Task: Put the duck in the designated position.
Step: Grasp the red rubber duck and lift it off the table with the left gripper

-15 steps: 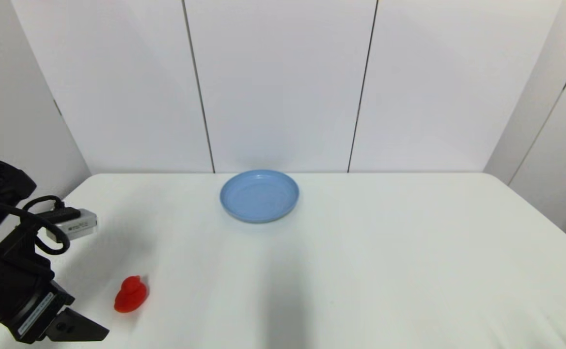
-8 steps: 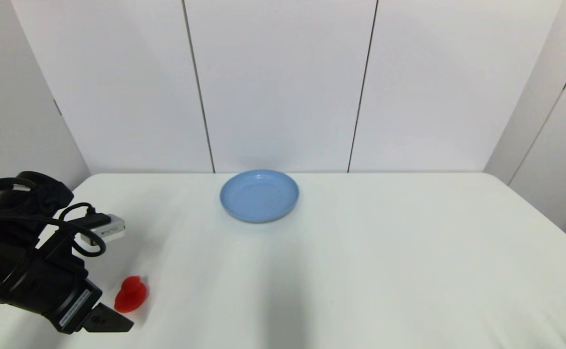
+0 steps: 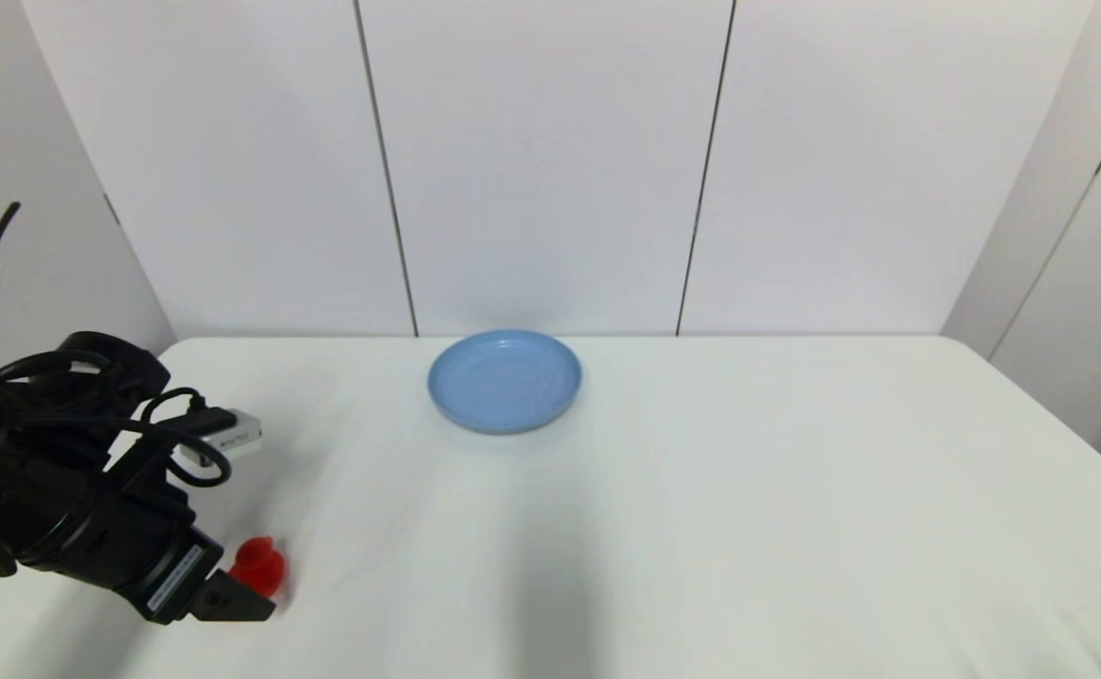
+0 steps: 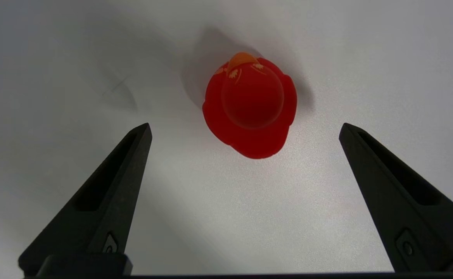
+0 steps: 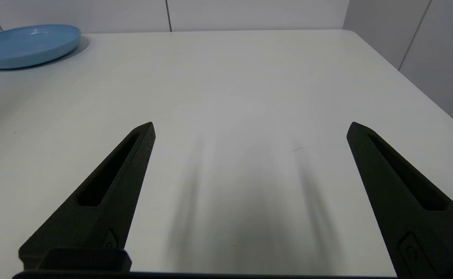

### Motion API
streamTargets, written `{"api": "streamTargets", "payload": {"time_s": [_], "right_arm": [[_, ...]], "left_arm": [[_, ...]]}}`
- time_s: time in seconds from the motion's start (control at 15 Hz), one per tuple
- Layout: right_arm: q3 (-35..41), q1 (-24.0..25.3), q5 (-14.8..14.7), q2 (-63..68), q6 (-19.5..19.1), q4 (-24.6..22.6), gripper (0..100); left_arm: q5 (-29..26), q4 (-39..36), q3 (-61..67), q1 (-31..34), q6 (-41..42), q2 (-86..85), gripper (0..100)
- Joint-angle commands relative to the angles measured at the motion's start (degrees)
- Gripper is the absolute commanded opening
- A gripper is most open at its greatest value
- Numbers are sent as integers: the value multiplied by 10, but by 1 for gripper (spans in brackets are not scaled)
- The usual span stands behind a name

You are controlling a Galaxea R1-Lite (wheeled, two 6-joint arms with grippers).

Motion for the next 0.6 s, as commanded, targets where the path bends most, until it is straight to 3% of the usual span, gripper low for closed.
{"api": "streamTargets", "payload": {"time_s": [0.07, 0.6], "right_arm": [[5, 0, 0, 0, 0, 0, 100], [5, 0, 0, 0, 0, 0, 100]], "left_arm": [[-1, 1, -2, 0, 0, 9, 100], [-1, -3, -9, -12, -2, 27, 100]]}}
